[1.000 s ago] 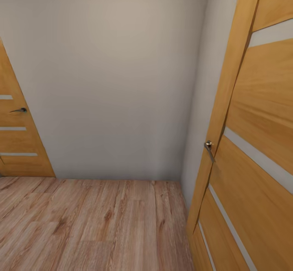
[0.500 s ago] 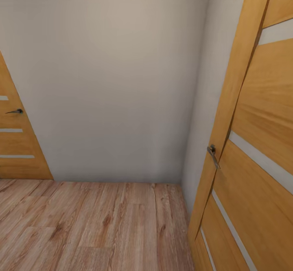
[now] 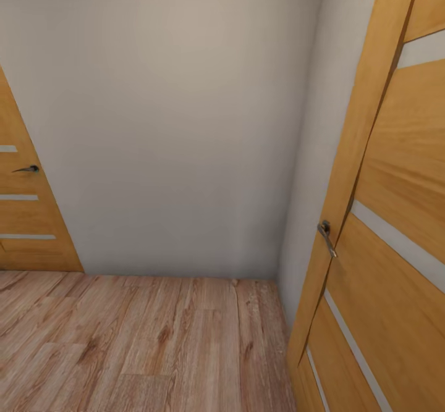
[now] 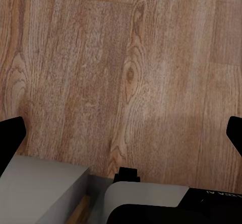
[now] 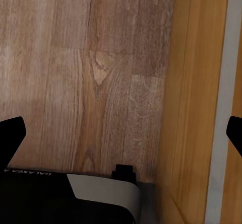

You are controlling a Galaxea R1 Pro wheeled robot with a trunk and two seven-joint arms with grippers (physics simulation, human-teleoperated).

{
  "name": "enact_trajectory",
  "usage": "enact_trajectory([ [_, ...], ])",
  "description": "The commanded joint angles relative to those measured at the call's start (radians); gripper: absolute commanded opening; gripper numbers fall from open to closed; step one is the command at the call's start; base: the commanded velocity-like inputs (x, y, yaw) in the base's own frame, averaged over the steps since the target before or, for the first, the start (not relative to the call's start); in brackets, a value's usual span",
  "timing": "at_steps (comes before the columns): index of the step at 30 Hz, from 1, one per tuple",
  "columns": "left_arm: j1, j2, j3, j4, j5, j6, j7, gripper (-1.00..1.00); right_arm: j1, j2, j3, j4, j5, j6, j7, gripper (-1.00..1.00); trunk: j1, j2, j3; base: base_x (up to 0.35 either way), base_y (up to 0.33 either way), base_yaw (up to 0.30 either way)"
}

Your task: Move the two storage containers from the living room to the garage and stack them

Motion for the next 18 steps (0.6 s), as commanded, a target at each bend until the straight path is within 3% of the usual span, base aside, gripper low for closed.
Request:
enact_trajectory([
  [1, -0.002, 0.0, 0.007, 0.005, -0.003, -0.007, 0.001, 1.0, -0.002, 0.0, 0.005, 0.005, 0.0, -0.008, 0.002, 1.0, 0.0, -0.002, -0.002, 0.0, 0.0, 0.0],
  [6, -0.002, 0.0, 0.008, 0.005, -0.003, -0.007, 0.001, 1.0, -0.002, 0.0, 0.005, 0.005, 0.0, -0.008, 0.002, 1.0, 0.0, -0.002, -0.002, 0.063, 0.0, 0.0],
  [12, -0.002, 0.0, 0.007, 0.005, -0.003, -0.007, 0.001, 1.0, -0.001, 0.0, 0.005, 0.005, 0.0, -0.008, 0.002, 1.0, 0.0, -0.002, -0.002, 0.24, 0.0, 0.0],
  [18, -0.002, -0.001, 0.008, 0.005, -0.003, -0.007, 0.001, 1.0, -0.002, 0.0, 0.005, 0.005, 0.0, -0.008, 0.002, 1.0, 0.0, -0.002, -0.002, 0.047, 0.0, 0.0],
])
